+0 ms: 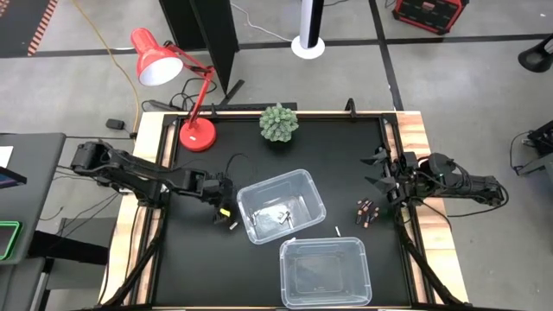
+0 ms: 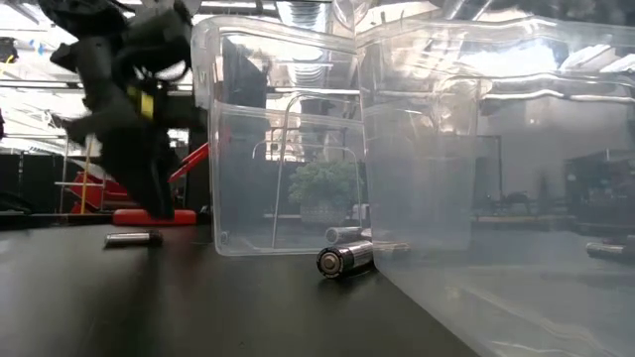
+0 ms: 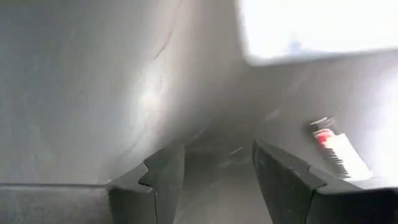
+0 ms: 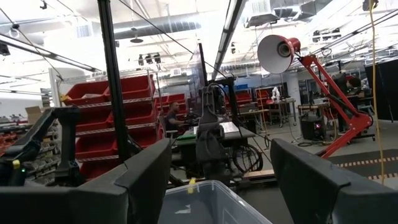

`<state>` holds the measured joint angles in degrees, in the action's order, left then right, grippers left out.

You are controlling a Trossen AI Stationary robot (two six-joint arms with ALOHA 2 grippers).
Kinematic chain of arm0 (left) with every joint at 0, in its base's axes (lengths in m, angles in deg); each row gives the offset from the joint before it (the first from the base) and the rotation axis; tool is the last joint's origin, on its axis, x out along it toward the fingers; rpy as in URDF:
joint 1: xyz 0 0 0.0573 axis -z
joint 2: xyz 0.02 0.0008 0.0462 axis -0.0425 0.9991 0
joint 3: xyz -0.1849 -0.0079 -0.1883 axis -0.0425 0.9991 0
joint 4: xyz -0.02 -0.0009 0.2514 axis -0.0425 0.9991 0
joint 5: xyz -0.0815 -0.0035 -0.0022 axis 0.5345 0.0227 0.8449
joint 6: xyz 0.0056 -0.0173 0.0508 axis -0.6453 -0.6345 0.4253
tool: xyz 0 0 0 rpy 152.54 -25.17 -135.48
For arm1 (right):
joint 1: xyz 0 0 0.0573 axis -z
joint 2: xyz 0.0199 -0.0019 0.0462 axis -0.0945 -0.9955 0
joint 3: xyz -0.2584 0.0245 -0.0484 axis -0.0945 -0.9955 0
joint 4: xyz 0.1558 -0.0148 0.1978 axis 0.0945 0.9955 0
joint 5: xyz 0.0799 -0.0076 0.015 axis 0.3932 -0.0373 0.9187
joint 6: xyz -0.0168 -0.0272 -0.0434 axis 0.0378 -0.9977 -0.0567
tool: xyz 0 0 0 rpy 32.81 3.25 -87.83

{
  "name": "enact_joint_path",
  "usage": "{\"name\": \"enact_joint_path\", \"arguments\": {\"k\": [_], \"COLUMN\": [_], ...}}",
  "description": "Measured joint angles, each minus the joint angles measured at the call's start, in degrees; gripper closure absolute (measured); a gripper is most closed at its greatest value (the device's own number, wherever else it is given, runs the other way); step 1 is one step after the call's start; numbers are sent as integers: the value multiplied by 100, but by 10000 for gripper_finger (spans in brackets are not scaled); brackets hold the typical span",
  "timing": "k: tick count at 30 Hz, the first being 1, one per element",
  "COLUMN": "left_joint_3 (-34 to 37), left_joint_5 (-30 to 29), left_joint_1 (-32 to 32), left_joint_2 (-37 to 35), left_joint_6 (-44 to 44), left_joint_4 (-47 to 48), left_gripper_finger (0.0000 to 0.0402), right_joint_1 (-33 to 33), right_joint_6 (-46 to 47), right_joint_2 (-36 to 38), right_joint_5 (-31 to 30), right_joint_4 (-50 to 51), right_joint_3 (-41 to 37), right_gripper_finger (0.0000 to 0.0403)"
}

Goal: Sort batteries
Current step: Put the silver battery into the top transparent bin

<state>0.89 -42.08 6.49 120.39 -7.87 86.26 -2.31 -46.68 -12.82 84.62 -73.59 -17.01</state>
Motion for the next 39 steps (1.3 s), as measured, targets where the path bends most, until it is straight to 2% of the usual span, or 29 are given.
{"name": "enact_joint_path", "arguments": {"k": [3,7,10,16,19,25,31,39], "left_joint_3": [-35,-24,-18,-240,-260,-308,-772,-866], "left_joint_5": [424,441,186,-773,-963,-1242,-1607,-1670], "left_joint_1": [233,882,1333,1946,2162,2502,2690,2690], "left_joint_2": [-186,65,474,895,1060,1707,2194,2271], "left_joint_6": [-480,-1130,-1679,-2420,-2605,-3221,-3146,-3073], "left_joint_4": [-380,-814,-1046,-1491,-1998,-2135,-2263,-2301], "left_gripper_finger": [224,225,224,224,223,223,223,223], "right_joint_1": [-1,0,0,0,-2,-7,-7,-7], "right_joint_6": [-2,-8,-23,-63,-63,-61,-53,-17], "right_joint_2": [1,2,0,0,2,0,1,1], "right_joint_5": [0,0,0,0,0,0,0,0], "right_joint_4": [4,20,21,20,21,20,17,23], "right_joint_3": [0,-2,0,-2,-2,0,0,0], "right_gripper_finger": [111,111,111,111,111,111,111,111]}}
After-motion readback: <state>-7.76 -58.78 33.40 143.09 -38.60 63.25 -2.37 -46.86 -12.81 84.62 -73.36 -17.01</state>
